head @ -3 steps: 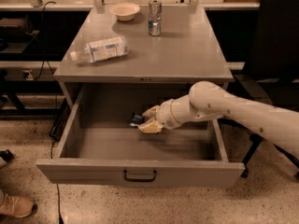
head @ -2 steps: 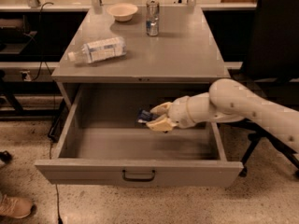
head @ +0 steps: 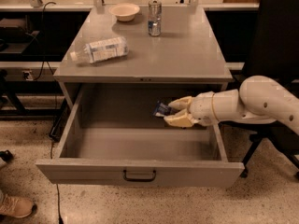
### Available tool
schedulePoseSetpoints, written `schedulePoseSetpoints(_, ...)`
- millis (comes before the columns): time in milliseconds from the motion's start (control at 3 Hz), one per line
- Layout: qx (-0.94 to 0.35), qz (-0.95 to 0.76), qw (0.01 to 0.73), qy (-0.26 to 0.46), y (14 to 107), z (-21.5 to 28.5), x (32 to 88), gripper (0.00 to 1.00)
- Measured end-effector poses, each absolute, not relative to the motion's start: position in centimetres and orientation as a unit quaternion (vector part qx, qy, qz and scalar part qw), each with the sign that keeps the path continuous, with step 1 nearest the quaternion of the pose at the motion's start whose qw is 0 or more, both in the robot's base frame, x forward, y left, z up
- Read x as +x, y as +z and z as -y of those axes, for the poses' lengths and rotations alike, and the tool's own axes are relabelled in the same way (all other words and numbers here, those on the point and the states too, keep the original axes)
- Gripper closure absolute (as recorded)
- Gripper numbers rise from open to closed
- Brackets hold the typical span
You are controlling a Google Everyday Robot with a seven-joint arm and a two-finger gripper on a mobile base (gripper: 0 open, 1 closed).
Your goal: Pick rxbar blueberry from top drawer and place on counter
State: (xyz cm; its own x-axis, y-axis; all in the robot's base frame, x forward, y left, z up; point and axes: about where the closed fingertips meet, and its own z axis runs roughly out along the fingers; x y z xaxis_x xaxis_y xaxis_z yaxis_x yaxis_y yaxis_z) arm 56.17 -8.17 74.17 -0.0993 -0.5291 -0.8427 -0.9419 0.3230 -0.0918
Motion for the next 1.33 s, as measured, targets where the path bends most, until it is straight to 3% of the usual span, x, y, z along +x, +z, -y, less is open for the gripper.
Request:
schedulePoseSetpoints(667, -0.511, -0.696, 0.458, 0.21, 78.4, 11.2, 61.5, 1.0)
schedulePoseSetpoints(1333, -0.533, -0.639, 0.544, 0.109, 88.5, 12.7, 64.4, 1.0)
